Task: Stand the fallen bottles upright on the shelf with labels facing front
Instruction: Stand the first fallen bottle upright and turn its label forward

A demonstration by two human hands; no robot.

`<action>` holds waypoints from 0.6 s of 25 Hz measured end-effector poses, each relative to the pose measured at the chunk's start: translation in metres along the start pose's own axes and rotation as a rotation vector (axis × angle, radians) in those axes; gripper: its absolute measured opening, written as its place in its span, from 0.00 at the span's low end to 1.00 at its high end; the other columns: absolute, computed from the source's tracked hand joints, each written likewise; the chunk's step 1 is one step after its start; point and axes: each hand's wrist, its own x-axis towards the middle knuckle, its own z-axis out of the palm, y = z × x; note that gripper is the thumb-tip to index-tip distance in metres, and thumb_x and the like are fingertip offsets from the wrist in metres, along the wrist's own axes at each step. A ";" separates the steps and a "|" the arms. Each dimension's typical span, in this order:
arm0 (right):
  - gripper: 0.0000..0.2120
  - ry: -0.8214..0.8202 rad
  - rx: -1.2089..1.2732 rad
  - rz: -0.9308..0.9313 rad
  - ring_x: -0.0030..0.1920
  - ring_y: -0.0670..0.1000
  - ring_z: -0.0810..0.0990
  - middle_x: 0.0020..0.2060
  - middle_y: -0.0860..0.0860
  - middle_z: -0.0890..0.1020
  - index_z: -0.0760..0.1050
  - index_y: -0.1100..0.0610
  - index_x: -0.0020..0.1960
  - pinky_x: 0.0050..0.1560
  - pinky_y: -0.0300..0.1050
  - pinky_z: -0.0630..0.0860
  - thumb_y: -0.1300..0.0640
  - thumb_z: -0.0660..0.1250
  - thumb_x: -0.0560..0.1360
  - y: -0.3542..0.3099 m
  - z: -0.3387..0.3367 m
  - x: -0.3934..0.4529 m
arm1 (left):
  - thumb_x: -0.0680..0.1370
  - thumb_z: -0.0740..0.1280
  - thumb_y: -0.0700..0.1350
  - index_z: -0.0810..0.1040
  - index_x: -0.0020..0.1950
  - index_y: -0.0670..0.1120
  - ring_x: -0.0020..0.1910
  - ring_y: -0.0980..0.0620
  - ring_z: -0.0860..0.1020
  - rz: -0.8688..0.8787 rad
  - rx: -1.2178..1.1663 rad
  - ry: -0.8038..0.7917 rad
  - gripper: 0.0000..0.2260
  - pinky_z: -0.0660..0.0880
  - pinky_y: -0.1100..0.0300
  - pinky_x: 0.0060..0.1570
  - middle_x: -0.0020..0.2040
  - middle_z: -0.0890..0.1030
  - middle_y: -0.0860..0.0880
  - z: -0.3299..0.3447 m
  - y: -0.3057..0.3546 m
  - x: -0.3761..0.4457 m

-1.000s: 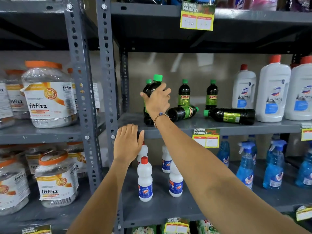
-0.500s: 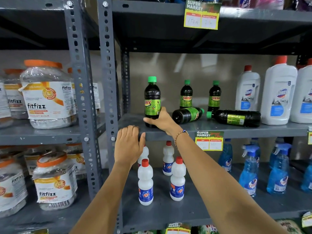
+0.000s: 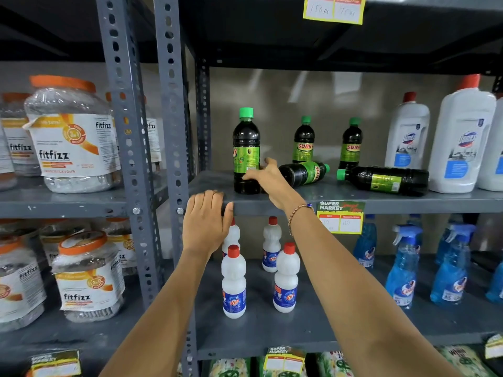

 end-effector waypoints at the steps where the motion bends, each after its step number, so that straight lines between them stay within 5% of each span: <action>1: 0.40 0.008 0.023 0.010 0.57 0.49 0.70 0.53 0.51 0.72 0.46 0.62 0.76 0.57 0.42 0.64 0.64 0.69 0.73 0.000 -0.003 0.000 | 0.80 0.52 0.54 0.76 0.52 0.42 0.47 0.44 0.77 -0.003 0.003 0.001 0.19 0.72 0.52 0.51 0.49 0.81 0.43 0.000 0.000 0.000; 6: 0.46 0.106 -0.179 -0.065 0.67 0.53 0.69 0.66 0.56 0.69 0.50 0.62 0.74 0.65 0.46 0.69 0.57 0.77 0.68 0.007 0.008 -0.001 | 0.80 0.53 0.54 0.76 0.53 0.41 0.47 0.44 0.77 -0.003 0.004 0.000 0.19 0.71 0.52 0.52 0.49 0.80 0.43 0.002 -0.001 -0.001; 8: 0.44 0.100 -0.210 -0.070 0.67 0.52 0.67 0.65 0.54 0.67 0.54 0.61 0.73 0.68 0.49 0.68 0.57 0.77 0.67 0.005 0.008 0.000 | 0.80 0.53 0.54 0.76 0.53 0.41 0.47 0.44 0.77 0.000 -0.003 -0.011 0.18 0.71 0.52 0.52 0.49 0.80 0.43 0.000 0.000 0.000; 12: 0.30 -0.007 -0.089 -0.015 0.57 0.51 0.77 0.54 0.52 0.78 0.66 0.62 0.66 0.63 0.48 0.73 0.65 0.75 0.68 0.003 0.002 0.001 | 0.80 0.53 0.54 0.76 0.53 0.42 0.48 0.44 0.77 -0.009 -0.014 -0.025 0.19 0.72 0.51 0.53 0.50 0.80 0.43 -0.003 0.000 -0.001; 15: 0.39 0.179 -0.319 -0.112 0.61 0.52 0.73 0.61 0.54 0.74 0.63 0.61 0.67 0.65 0.49 0.72 0.54 0.80 0.63 0.008 0.011 -0.001 | 0.80 0.52 0.54 0.76 0.52 0.42 0.48 0.44 0.77 -0.015 -0.023 -0.031 0.19 0.72 0.51 0.53 0.49 0.80 0.44 -0.003 0.000 -0.002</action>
